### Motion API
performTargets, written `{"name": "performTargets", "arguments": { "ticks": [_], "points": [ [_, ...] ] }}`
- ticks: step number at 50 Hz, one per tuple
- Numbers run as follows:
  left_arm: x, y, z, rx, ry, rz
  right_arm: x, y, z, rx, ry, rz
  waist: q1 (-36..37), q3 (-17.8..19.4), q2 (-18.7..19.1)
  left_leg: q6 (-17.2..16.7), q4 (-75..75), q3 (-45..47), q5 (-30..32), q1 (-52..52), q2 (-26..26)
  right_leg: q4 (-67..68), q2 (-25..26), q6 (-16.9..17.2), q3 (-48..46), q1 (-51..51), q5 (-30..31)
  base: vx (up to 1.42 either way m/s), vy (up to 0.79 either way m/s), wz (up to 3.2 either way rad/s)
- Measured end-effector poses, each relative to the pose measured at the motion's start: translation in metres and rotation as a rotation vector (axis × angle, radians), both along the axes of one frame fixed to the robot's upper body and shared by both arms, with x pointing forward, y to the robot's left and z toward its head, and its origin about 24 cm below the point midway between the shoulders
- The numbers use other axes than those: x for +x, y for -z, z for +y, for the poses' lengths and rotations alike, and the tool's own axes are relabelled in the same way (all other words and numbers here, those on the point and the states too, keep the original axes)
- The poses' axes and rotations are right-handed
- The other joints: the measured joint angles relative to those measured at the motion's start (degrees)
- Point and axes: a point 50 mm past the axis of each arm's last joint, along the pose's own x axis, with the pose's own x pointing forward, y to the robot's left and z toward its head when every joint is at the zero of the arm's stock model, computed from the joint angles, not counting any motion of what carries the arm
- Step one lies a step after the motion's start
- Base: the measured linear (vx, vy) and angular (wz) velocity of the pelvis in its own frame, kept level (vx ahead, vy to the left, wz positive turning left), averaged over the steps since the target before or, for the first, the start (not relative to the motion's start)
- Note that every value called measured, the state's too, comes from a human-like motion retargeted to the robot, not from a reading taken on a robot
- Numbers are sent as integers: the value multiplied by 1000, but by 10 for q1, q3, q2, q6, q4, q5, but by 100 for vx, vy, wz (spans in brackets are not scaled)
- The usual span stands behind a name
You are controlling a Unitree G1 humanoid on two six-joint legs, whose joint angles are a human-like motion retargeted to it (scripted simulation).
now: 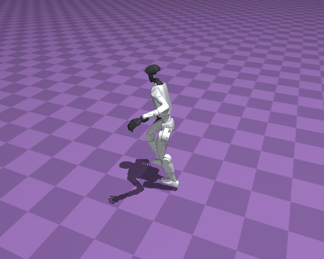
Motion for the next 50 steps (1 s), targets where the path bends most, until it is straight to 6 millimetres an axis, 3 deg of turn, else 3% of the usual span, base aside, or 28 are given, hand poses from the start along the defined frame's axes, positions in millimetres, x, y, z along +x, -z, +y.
{"name": "performTargets", "arguments": {
  "ticks": [5, 8, 12, 15, 18, 23, 28, 31, 33, 35, 42, 50],
  "points": [
    [-12, 24, 4, -131, -25, 99, -6, 3, 4, 28, -19, 17, 3, -10, 15, -19, 19, -18, 32, -5, 5, -36, 27, -25, 5, 23, -38, 26, -3, -26],
    [-10, 38, 4, -219, -12, 154, -9, 4, 6, 40, -48, 30, 4, -14, 30, -52, 33, -21, 106, -6, 16, -78, 43, -28, 3, 52, -31, 24, -1, -22],
    [-11, 62, 3, -328, -15, 245, -12, 5, 9, 51, -88, 52, -2, -17, 37, -65, 93, -3, 154, -28, 27, -147, 49, -19, 10, 100, -9, 19, 1, -5],
    [-12, 79, 0, -382, -19, 308, -14, 6, 10, 52, -101, 66, -2, -13, 38, -60, 198, 12, 146, -68, 37, -204, 50, -2, 14, 145, 16, 14, 2, -6],
    [-4, 87, -3, -385, 8, 347, -14, 6, 8, 57, -93, 73, 6, -2, 40, -39, 375, 29, 91, -134, 61, -262, 56, 17, 12, 194, 45, 13, 3, -5],
    [24, 79, -11, -344, 111, 346, -15, 2, -3, 57, -74, 90, 45, 9, 33, 0, 590, 40, -34, -255, 87, -366, 72, 54, 5, 260, 103, 16, 3, -7],
    [41, 60, -16, -252, 178, 284, -15, -3, -12, 43, -60, 72, 78, 17, -1, 25, 586, 44, -103, -323, 54, -415, 69, 100, 11, 288, 174, 19, 8, -12],
    [44, 48, -18, -180, 195, 254, -14, -6, -13, 21, -65, 44, 77, 21, -23, 37, 532, 42, -117, -313, 26, -398, 61, 125, 25, 286, 218, 16, 12, -6],
    [46, 42, -17, -132, 200, 250, -13, -7, -13, 5, -76, 24, 71, 23, -37, 45, 493, 44, -122, -290, 13, -366, 47, 142, 27, 275, 280, 15, 13, -3],
    [45, 39, -15, -92, 192, 259, -11, -8, -12, -9, -86, 6, 61, 22, -48, 50, 461, 46, -124, -264, 6, -333, 34, 144, 25, 258, 310, 15, 12, -3],
    [37, 31, -1, 51, 115, 290, -13, -6, -6, -32, -70, -31, 28, 10, -78, 67, 421, 57, -161, -208, -19, -320, 13, 141, 11, 194, 298, 19, 7, 7],
    [31, 29, 6, 95, 35, 285, -37, 7, 4, 25, -28, 61, 11, -38, -105, 68, 397, 69, -161, -194, -36, -482, 21, 183, -20, 188, 386, 24, 2, 15]
  ]
}}
